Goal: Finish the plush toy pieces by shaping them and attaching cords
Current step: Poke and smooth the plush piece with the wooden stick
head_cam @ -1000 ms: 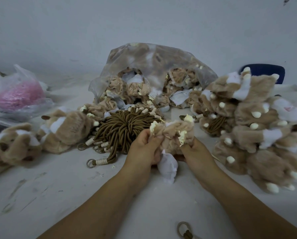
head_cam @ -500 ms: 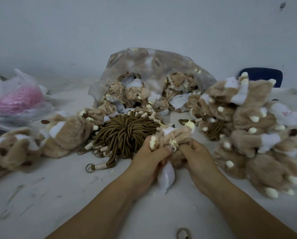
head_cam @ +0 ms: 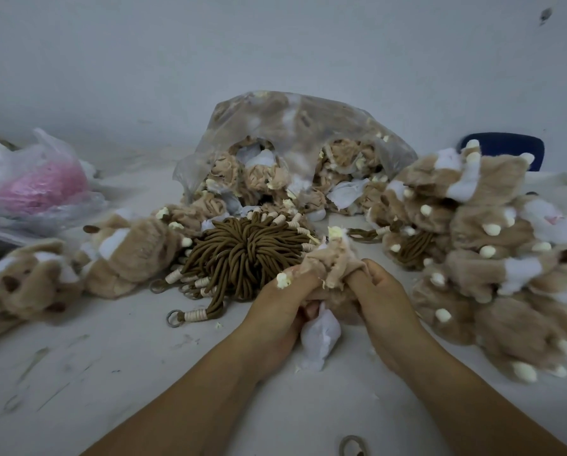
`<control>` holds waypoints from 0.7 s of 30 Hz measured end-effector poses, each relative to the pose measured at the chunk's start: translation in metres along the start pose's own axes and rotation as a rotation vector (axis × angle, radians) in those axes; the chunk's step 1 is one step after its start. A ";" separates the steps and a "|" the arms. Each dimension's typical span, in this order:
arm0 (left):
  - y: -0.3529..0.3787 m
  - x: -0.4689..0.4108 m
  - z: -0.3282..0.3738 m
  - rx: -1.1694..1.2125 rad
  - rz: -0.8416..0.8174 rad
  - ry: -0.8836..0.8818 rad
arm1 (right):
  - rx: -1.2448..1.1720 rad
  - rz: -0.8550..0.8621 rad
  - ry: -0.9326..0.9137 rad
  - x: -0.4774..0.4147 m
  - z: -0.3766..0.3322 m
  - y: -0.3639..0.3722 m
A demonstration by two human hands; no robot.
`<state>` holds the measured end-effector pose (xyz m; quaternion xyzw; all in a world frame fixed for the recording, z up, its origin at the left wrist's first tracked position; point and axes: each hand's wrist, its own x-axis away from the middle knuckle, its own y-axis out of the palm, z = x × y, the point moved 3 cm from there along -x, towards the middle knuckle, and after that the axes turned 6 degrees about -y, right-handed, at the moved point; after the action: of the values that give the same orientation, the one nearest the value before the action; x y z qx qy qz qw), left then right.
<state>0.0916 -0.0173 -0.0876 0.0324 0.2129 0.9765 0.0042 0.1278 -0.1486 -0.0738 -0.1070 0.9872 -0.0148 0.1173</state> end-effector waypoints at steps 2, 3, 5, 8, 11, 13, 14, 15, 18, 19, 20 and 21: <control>0.002 0.000 0.000 0.064 -0.060 -0.058 | -0.027 -0.008 0.009 0.000 -0.001 0.001; 0.003 0.001 0.002 0.088 -0.089 -0.080 | -0.029 -0.011 0.012 -0.001 -0.002 0.001; 0.005 0.004 0.004 0.105 -0.134 -0.116 | -0.020 0.002 0.005 -0.001 0.000 0.002; 0.009 0.007 0.005 0.126 -0.181 -0.172 | 0.039 0.042 0.004 -0.004 0.008 0.002; 0.011 0.009 0.004 0.070 -0.182 -0.222 | -0.024 0.035 0.053 -0.008 0.015 0.001; 0.015 0.011 0.002 0.060 -0.189 -0.242 | -0.080 0.021 0.106 -0.009 0.014 0.001; 0.017 0.012 0.000 0.080 -0.188 -0.241 | -0.090 0.031 0.117 -0.009 0.013 -0.001; 0.017 0.013 0.000 0.105 -0.181 -0.229 | -0.066 0.050 0.106 -0.010 0.013 -0.002; 0.014 0.011 0.001 0.168 -0.144 -0.159 | 0.089 0.115 0.012 -0.011 0.011 -0.005; 0.014 0.011 0.002 0.176 -0.147 -0.140 | 0.104 0.119 -0.004 -0.011 0.010 -0.004; 0.014 0.010 0.003 0.184 -0.149 -0.126 | 0.108 0.121 -0.010 -0.010 0.010 -0.004; 0.013 0.009 0.003 0.189 -0.145 -0.115 | 0.103 0.122 -0.009 -0.010 0.010 -0.004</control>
<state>0.0824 -0.0280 -0.0792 0.0731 0.3054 0.9457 0.0840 0.1403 -0.1503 -0.0808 -0.0407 0.9893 -0.0578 0.1276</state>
